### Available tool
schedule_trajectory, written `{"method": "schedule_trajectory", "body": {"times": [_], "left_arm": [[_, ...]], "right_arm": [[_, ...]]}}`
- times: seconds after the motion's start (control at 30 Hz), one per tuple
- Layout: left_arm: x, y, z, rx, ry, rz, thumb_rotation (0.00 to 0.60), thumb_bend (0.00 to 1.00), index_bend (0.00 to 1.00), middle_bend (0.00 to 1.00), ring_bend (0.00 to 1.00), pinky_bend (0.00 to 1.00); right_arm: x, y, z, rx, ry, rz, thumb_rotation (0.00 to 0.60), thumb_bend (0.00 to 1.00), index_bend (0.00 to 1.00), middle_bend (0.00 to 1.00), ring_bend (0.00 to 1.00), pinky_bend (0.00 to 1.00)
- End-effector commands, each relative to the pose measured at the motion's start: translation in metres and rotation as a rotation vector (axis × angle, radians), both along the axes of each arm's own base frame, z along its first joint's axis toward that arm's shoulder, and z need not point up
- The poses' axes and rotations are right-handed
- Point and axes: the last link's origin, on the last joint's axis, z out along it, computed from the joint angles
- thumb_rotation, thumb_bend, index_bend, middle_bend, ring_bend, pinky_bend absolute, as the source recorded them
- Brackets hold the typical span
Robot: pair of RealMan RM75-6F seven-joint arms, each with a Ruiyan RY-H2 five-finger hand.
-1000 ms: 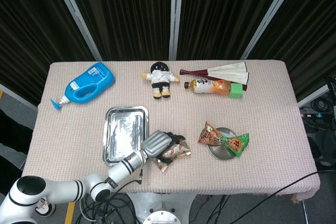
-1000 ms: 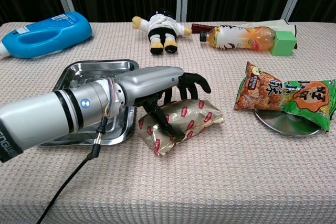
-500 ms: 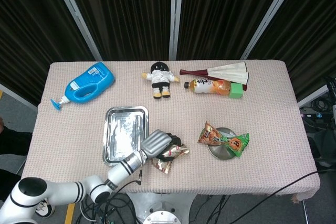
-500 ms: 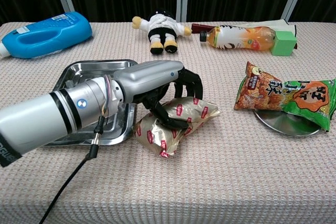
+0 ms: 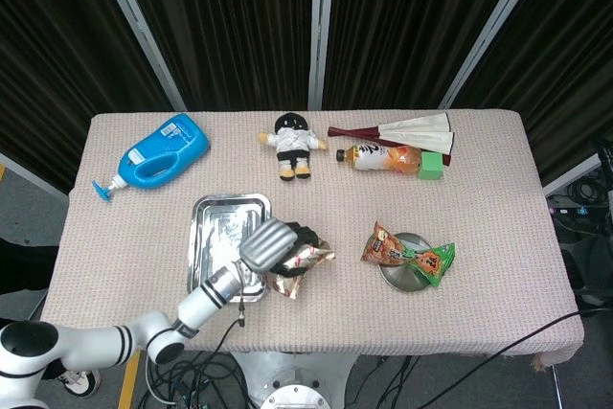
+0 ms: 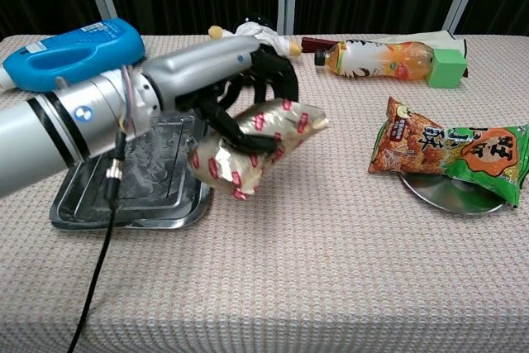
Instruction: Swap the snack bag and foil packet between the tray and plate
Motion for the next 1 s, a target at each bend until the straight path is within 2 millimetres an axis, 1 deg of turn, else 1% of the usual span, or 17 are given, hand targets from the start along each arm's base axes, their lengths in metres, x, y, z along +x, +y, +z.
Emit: {"method": "schedule_trajectory", "body": {"times": [0.03,0.17,0.27,0.33,0.37,0.4,0.43,0.5,0.6,0.67,0.73,0.83,0.93,1.0], "left_arm": [[-0.023,0.017,0.024,0.068,0.027,0.070,0.600,0.46,0.45,0.61,0.59,0.74],[-0.056,0.029,0.044,0.118,0.064,0.159,0.600,0.46,0.45,0.61,0.59,0.74],[-0.078,0.032,0.053,0.141,0.090,0.210,0.600,0.46,0.45,0.60,0.58,0.73],[-0.091,0.031,0.055,0.149,0.116,0.235,0.600,0.43,0.43,0.58,0.55,0.70],[-0.098,0.028,0.056,0.142,0.130,0.248,0.600,0.40,0.40,0.54,0.52,0.67],[-0.103,0.026,0.056,0.131,0.135,0.257,0.600,0.34,0.34,0.47,0.44,0.59],[-0.106,0.024,0.056,0.116,0.140,0.266,0.600,0.30,0.30,0.41,0.39,0.54],[-0.111,0.020,0.057,0.093,0.127,0.282,0.600,0.21,0.17,0.24,0.22,0.38],[-0.113,0.018,0.060,0.115,0.091,0.288,0.600,0.14,0.10,0.11,0.09,0.27],[-0.114,0.018,0.064,0.133,0.076,0.295,0.600,0.12,0.09,0.06,0.05,0.24],[-0.119,0.018,0.073,0.153,0.079,0.307,0.600,0.12,0.08,0.04,0.04,0.23],[-0.129,0.011,0.096,0.196,0.110,0.321,0.600,0.12,0.08,0.05,0.03,0.23],[-0.147,-0.006,0.126,0.299,0.166,0.341,0.600,0.12,0.08,0.05,0.03,0.22],[-0.164,-0.022,0.145,0.364,0.201,0.373,0.600,0.12,0.09,0.06,0.03,0.20]], "right_arm": [[0.000,0.001,-0.001,0.003,-0.001,0.001,0.600,0.00,0.00,0.02,0.00,0.05],[0.001,0.001,-0.003,0.007,0.002,0.002,0.600,0.00,0.00,0.02,0.00,0.05],[0.003,0.000,-0.005,0.012,0.004,0.008,0.600,0.00,0.00,0.02,0.00,0.05],[0.004,0.000,-0.006,0.014,0.005,0.013,0.600,0.00,0.00,0.02,0.00,0.05],[0.006,-0.001,-0.007,0.014,0.006,0.015,0.600,0.00,0.00,0.02,0.00,0.05],[0.006,-0.001,-0.007,0.016,0.006,0.015,0.600,0.00,0.00,0.02,0.00,0.05],[0.006,-0.001,-0.008,0.017,0.006,0.014,0.600,0.00,0.00,0.02,0.00,0.05],[0.007,-0.002,-0.008,0.019,0.006,0.010,0.600,0.00,0.00,0.02,0.00,0.05],[0.007,-0.003,-0.009,0.020,0.004,0.006,0.600,0.00,0.00,0.02,0.00,0.05],[0.006,-0.003,-0.011,0.022,0.003,0.005,0.600,0.00,0.00,0.02,0.00,0.05],[0.005,-0.002,-0.013,0.030,0.006,0.005,0.600,0.00,0.00,0.02,0.00,0.05],[0.003,0.007,-0.013,0.033,0.019,0.009,0.600,0.00,0.00,0.02,0.00,0.05],[-0.008,0.029,-0.016,0.009,0.082,0.002,0.600,0.00,0.00,0.02,0.00,0.02],[-0.019,0.049,-0.024,0.006,0.138,-0.013,0.600,0.00,0.00,0.02,0.00,0.01]]}}
